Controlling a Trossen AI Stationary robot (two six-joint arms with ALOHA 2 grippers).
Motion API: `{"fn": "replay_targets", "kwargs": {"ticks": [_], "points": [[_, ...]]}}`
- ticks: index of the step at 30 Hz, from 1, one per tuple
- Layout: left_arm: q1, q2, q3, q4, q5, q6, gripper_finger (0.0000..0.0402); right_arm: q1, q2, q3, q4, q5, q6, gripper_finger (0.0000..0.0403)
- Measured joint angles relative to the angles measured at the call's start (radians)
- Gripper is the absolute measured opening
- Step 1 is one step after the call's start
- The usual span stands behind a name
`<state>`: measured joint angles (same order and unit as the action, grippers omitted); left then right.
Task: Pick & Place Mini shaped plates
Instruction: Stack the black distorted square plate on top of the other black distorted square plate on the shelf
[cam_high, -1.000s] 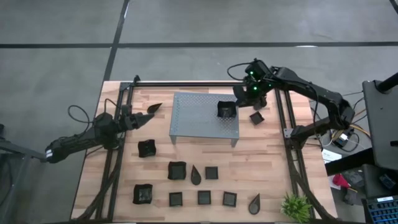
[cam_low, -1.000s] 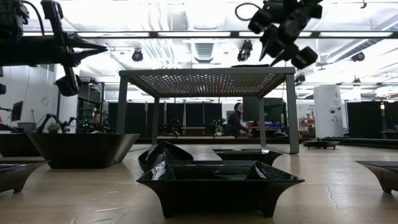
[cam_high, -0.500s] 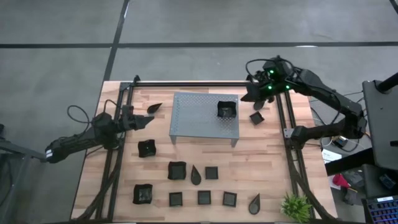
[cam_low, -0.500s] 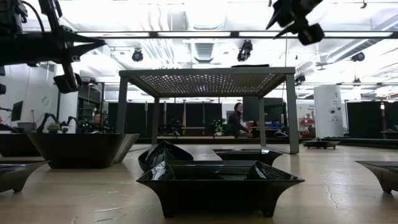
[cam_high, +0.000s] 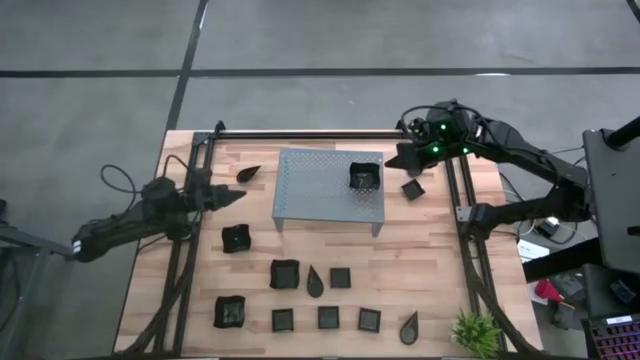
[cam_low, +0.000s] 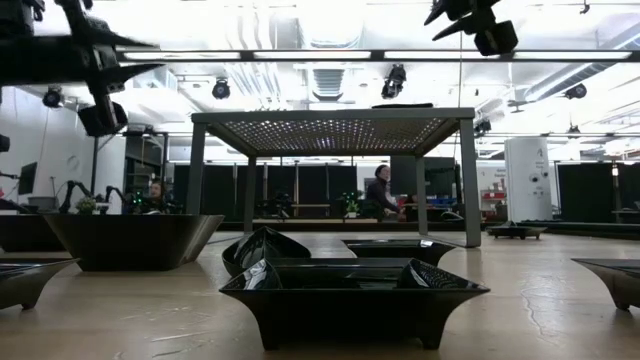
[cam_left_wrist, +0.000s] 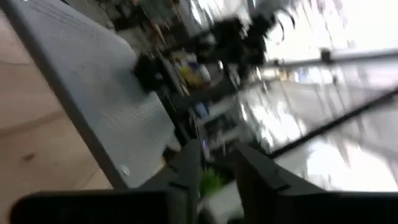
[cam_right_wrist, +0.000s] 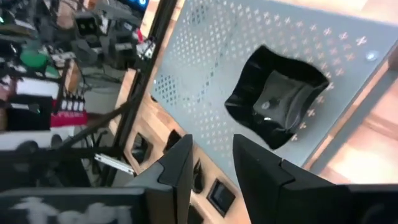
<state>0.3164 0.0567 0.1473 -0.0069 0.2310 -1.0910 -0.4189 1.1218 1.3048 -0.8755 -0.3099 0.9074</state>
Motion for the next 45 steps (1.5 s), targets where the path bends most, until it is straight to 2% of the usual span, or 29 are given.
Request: {"fn": "replay_targets", "kwargs": {"ticks": [4,11,17,21,25,31,35,45], "points": [[-0.001,0.035,0.074,-0.063,0.161,0.133,0.0139,0.053,0.026,0.0,0.027,0.0,-0.071,0.0105],[0.0,0.11,0.247,-0.411,0.177,0.313,0.0137,0.144,0.038,-0.001,0.156,-0.001,-0.13,0.0094],[0.0,0.267,0.453,-0.796,0.075,0.552,0.0131,0.181,0.039,-0.001,0.272,0.007,-0.107,0.0091],[0.0,0.407,0.52,-0.972,0.0,0.654,0.0131,0.188,0.038,-0.001,0.308,0.026,-0.104,0.0093],[0.0,0.529,0.528,-0.989,-0.052,0.68,0.0131,0.189,0.038,-0.001,0.313,0.037,-0.103,0.0088],[-0.001,0.673,0.511,-1.008,-0.056,0.809,0.0131,0.216,0.039,-0.001,0.322,0.052,-0.103,0.0078],[-0.004,0.75,0.499,-1.007,-0.068,0.883,0.0131,0.235,0.039,-0.001,0.348,0.06,-0.101,0.0072],[-0.007,0.906,0.486,-0.998,-0.063,0.943,0.0131,0.256,0.039,-0.001,0.498,0.086,-0.093,0.0071]]}}
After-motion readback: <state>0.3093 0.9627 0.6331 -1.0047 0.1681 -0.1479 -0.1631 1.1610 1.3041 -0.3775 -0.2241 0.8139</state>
